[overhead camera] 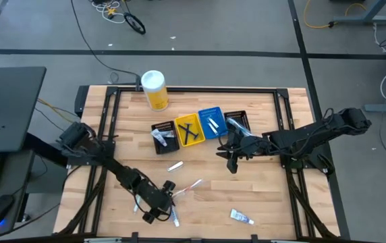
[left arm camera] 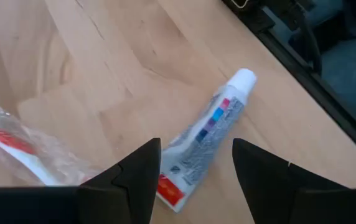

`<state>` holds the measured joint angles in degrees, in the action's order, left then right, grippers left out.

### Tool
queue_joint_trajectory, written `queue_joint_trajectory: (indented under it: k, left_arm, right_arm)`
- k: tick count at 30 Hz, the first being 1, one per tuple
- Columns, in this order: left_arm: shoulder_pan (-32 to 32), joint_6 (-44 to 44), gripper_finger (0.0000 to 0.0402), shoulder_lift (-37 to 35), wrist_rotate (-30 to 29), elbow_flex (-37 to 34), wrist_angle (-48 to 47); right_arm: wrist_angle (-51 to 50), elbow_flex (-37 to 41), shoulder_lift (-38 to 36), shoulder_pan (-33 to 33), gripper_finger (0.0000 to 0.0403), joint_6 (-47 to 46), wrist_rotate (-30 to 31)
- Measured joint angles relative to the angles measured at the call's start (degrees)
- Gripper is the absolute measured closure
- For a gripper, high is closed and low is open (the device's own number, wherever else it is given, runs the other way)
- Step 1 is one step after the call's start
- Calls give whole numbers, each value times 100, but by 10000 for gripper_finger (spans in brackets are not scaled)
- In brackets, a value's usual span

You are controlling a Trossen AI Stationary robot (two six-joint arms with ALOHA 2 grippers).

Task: Pick & Place Travel size toiletries
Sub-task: Put the white toothpaste into the left black basket

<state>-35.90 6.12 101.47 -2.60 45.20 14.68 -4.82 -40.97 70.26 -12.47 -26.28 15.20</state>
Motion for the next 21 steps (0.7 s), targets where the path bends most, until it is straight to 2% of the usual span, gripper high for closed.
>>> queue_joint_trajectory:
  k: [3,8,21]
  left_arm:
    - [-123,114,195,0,-150,-5,153]
    - [-210,-212,195,-7,-536,1,141]
    - [-202,-344,195,18,-398,-4,-65]
  right_arm:
    - [56,0,0,0,284,0,0]
    - [121,0,0,0,284,0,-29]
    - [127,0,0,0,284,2,-39]
